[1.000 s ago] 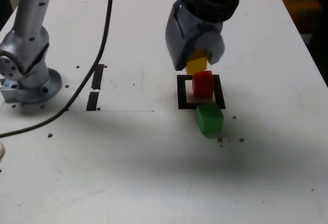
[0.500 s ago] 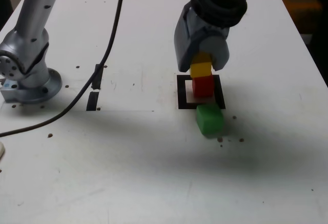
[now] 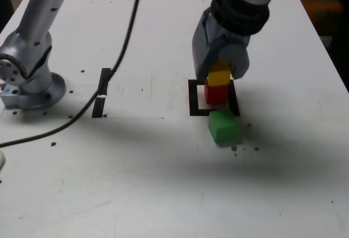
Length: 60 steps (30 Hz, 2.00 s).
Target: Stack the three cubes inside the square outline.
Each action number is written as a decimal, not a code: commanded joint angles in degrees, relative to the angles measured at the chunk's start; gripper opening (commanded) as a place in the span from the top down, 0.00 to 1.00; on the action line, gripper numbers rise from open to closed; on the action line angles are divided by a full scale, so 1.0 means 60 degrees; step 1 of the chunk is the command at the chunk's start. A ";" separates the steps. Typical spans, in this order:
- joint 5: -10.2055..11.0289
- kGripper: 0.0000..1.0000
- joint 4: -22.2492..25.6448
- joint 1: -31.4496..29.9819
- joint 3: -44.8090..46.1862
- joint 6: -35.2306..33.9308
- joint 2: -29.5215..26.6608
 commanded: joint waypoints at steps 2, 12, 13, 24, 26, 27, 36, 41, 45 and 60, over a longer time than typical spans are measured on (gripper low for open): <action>-0.0029 0.71 -0.0010 0.0040 0.0005 0.0046 0.0050; -0.0095 0.71 0.0043 0.0084 -0.0007 0.0051 0.0106; -0.0100 0.70 0.0044 0.0085 -0.0007 0.0051 0.0108; -0.0111 0.60 0.0054 0.0099 -0.0040 0.0054 0.0154; -0.0110 0.53 0.0069 0.0100 -0.0054 0.0067 0.0163; -0.0110 0.51 0.0079 0.0102 -0.0064 0.0077 0.0165; -0.0032 0.28 0.0116 0.0113 -0.0114 0.0220 0.0155; 0.0075 0.13 0.0176 0.0113 -0.0165 0.0305 0.0162; 0.0132 0.01 0.0323 0.0113 -0.0245 0.0255 0.0159; 0.0556 0.00 0.1466 -0.1086 0.0151 -0.1156 -0.1328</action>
